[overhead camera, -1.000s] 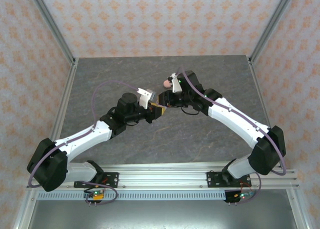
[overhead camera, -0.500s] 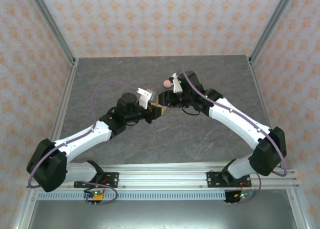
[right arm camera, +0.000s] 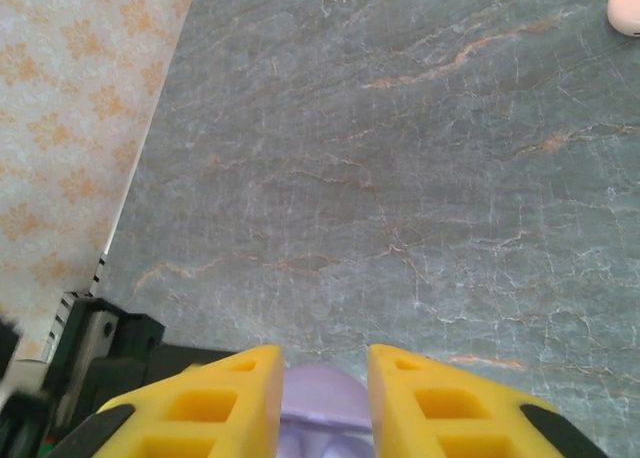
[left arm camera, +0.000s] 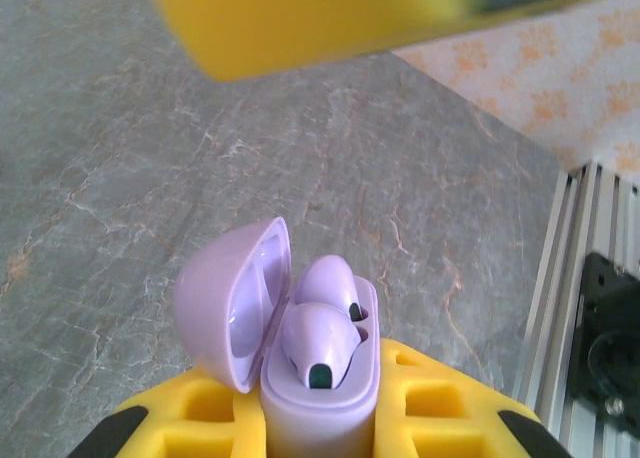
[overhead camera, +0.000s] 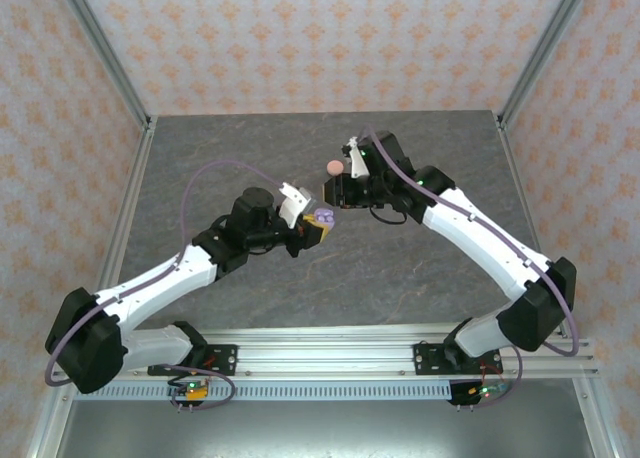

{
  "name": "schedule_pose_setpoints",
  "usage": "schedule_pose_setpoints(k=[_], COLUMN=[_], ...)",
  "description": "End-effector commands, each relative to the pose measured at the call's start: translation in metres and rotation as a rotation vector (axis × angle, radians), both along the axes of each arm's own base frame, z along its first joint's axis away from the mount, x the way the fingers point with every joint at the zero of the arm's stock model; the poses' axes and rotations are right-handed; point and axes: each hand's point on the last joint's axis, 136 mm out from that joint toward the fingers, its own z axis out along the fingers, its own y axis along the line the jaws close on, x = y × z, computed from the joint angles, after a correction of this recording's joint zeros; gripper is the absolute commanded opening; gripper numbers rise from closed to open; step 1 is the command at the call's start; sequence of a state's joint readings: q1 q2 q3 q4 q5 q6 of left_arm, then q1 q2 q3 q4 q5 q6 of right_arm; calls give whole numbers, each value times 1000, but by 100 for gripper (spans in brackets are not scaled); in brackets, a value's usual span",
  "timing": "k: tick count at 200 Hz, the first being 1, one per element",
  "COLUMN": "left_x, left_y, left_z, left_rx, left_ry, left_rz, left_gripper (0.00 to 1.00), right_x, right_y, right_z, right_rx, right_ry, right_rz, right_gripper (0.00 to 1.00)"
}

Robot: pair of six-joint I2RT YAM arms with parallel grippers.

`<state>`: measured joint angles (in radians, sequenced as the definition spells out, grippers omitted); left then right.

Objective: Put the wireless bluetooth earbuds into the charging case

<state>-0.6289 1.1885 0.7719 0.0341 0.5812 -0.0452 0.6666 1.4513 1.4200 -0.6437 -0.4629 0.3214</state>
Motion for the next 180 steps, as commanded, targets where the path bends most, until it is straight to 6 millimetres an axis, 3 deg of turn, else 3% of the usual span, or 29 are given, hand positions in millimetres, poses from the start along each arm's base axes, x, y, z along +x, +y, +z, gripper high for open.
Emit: schedule_pose_setpoints(k=[1, 75, 180], left_x=[-11, -22, -11], left_y=[-2, -5, -4], left_z=[24, 22, 21], left_rx=[21, 104, 107], left_ry=[-120, -173, -151], left_rz=[-86, -159, -101], left_gripper=[18, 18, 18], right_x=[-5, -12, -30], right_y=[-4, 8, 15], right_z=[-10, -25, -41], right_rx=[-55, -55, -62], right_ry=[55, 141, 228], right_rz=[28, 94, 173], right_gripper=[27, 22, 21])
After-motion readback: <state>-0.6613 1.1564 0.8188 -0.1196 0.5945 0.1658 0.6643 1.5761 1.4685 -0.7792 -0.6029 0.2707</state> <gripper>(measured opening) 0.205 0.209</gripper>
